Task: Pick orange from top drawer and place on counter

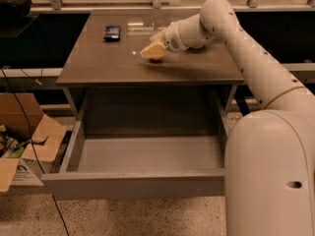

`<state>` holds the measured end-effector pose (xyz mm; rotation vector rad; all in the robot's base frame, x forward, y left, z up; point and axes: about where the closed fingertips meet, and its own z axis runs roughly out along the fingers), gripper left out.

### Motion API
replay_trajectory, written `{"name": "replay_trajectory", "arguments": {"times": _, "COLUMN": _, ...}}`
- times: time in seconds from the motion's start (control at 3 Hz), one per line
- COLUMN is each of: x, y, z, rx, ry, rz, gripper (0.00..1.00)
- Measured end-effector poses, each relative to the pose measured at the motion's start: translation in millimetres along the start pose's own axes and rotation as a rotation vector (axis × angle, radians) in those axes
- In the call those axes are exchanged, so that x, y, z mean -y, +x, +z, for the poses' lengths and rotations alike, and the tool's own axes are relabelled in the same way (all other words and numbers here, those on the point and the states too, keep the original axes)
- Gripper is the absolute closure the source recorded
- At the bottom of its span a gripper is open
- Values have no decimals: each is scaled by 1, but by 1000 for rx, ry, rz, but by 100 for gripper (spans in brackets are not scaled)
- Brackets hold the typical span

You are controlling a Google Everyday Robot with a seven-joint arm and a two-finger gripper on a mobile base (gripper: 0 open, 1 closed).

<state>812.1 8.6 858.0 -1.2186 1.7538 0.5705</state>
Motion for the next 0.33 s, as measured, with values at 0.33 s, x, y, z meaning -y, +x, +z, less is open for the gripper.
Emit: {"name": "replay_trajectory", "arguments": {"times": 0.33, "x": 0, "y": 0, "z": 0, "rx": 0, "ry": 0, "rz": 0, "gripper": 0}}
